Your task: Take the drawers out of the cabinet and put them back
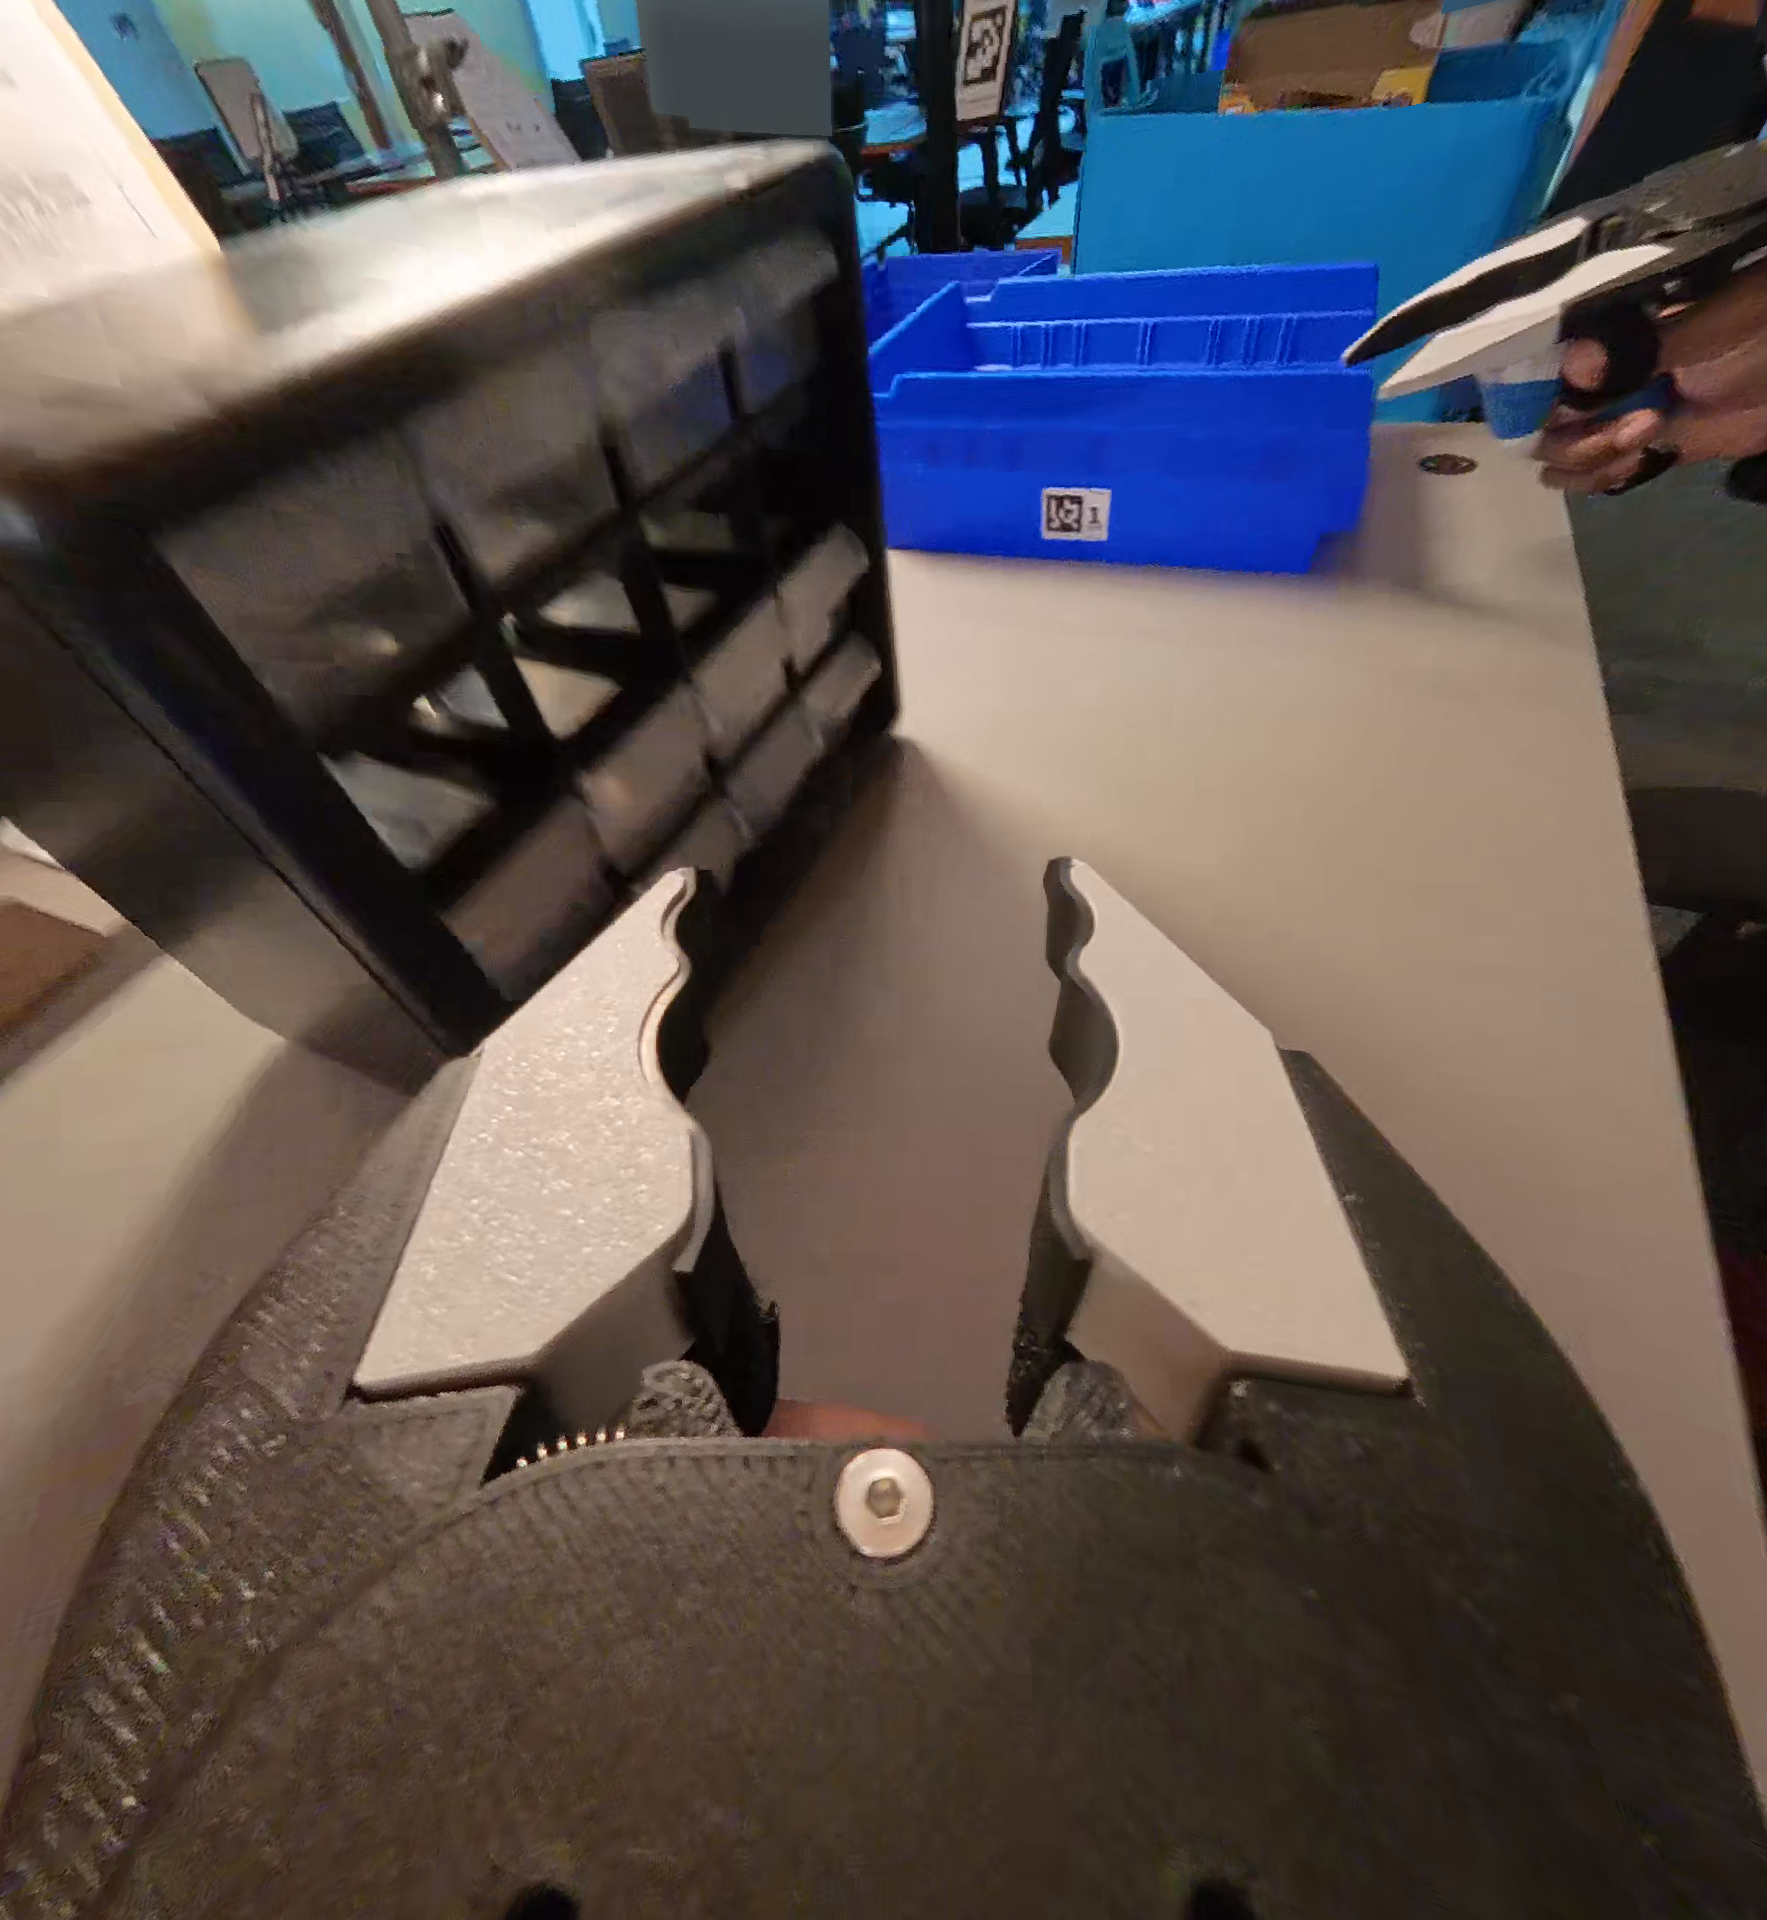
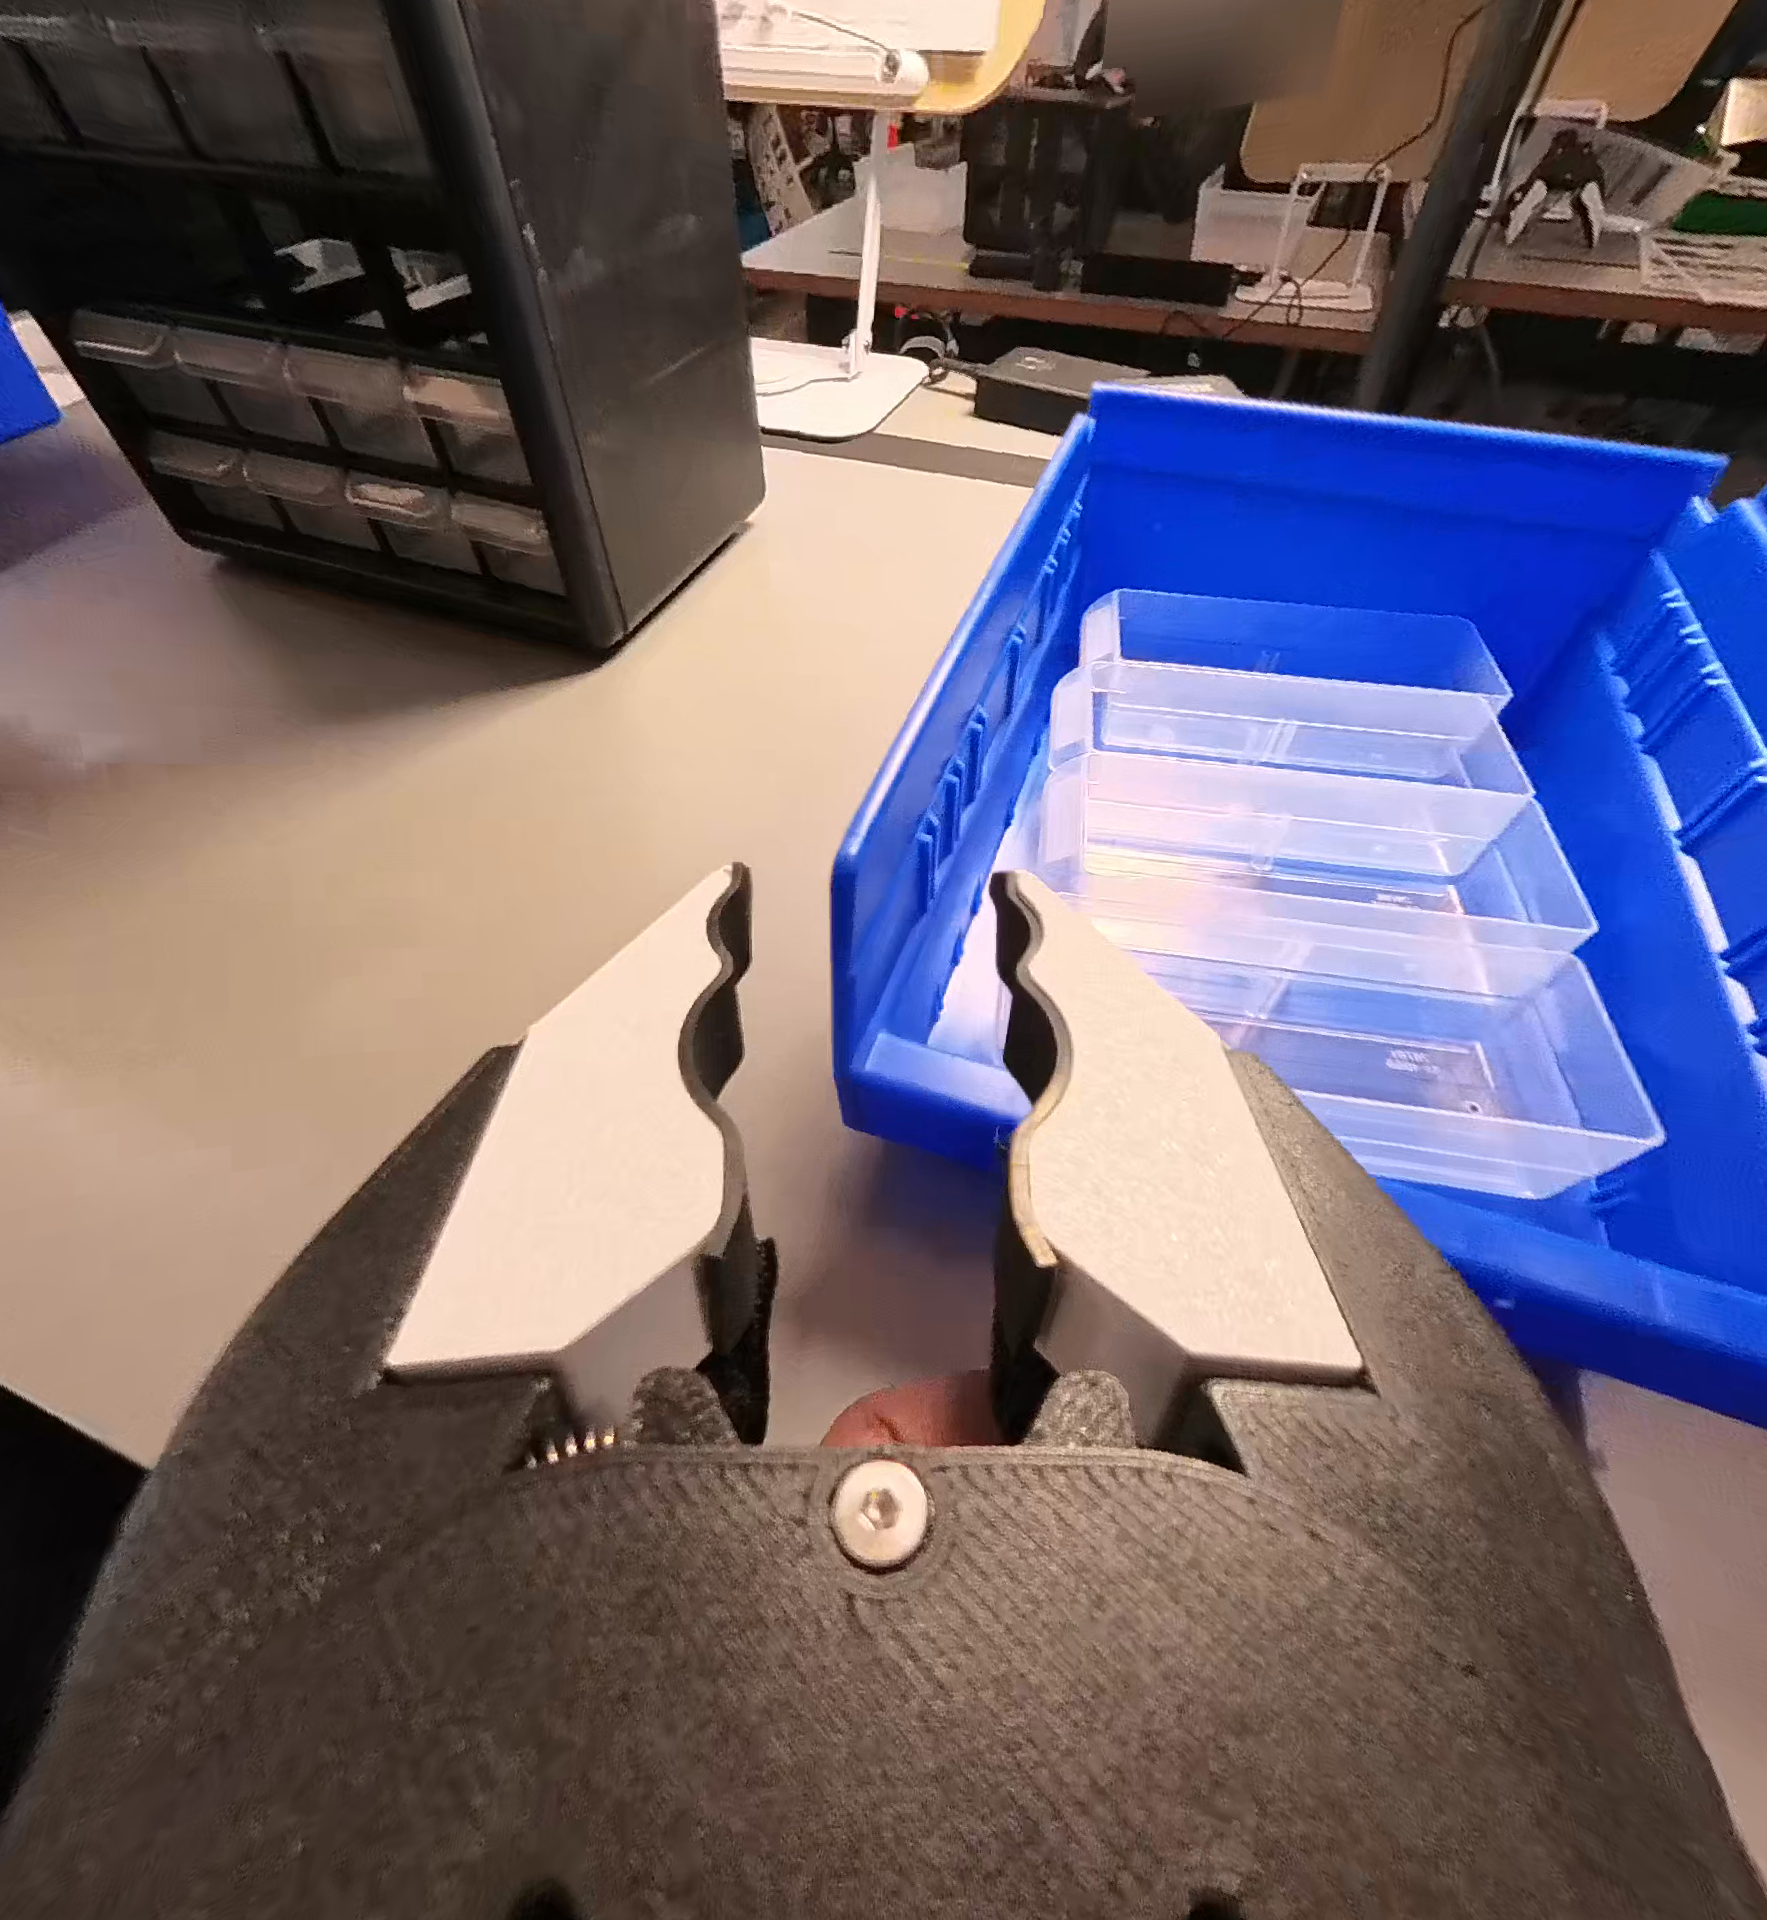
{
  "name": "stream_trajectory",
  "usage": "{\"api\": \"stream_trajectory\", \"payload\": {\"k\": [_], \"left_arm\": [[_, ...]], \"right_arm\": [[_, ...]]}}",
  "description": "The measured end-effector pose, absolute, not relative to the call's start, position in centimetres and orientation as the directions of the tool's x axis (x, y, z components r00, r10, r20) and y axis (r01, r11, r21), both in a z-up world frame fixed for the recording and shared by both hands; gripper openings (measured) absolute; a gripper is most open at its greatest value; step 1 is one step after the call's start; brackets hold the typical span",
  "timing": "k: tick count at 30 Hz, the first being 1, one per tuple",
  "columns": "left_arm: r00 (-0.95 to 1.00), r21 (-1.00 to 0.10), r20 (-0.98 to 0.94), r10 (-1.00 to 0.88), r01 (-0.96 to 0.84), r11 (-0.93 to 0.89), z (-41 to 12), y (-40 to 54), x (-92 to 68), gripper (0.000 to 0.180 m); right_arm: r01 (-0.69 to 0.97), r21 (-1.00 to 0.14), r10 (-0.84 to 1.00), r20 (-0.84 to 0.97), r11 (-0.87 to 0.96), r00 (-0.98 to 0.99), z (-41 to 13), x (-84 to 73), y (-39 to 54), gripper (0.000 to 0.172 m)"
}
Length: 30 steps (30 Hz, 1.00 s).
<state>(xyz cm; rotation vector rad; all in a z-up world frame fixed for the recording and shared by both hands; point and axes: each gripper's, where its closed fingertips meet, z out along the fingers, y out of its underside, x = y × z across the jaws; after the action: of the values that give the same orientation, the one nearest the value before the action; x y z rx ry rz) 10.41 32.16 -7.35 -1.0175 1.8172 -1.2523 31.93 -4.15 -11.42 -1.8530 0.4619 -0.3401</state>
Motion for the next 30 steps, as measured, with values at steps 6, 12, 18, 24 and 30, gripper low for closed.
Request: {"api": "stream_trajectory", "payload": {"k": [6, 12, 18, 24, 30], "left_arm": [[-0.165, -0.946, -0.005, -0.986, -0.319, 0.058, -12.8, 32.3, 4.0, 0.066], [0.244, -0.886, -0.188, -0.951, -0.461, 0.057, -12.1, 37.3, -4.8, 0.069], [0.486, -0.866, -0.277, -0.829, -0.499, -0.003, -11.5, 43.2, -10.3, 0.073], [0.557, -0.879, -0.150, -0.817, -0.453, -0.147, -13.6, 48.1, -8.8, 0.061], [0.622, -0.897, -0.137, -0.771, -0.409, -0.171, -14.4, 50.1, -8.0, 0.010]], "right_arm": [[-0.090, -0.949, -0.458, 0.062, -0.303, 0.887, -11.6, 32.5, -2.8, 0.050], [-0.073, -0.924, -0.474, 0.124, -0.376, 0.872, -12.6, 33.1, -2.2, 0.050], [-0.077, -0.899, -0.492, 0.164, -0.432, 0.855, -13.8, 34.0, -1.5, 0.049], [-0.137, -0.915, -0.549, 0.105, -0.381, 0.829, -14.3, 35.4, -0.7, 0.044], [-0.130, -0.928, -0.574, 0.101, -0.348, 0.812, -13.9, 35.4, -0.2, 0.015]]}}
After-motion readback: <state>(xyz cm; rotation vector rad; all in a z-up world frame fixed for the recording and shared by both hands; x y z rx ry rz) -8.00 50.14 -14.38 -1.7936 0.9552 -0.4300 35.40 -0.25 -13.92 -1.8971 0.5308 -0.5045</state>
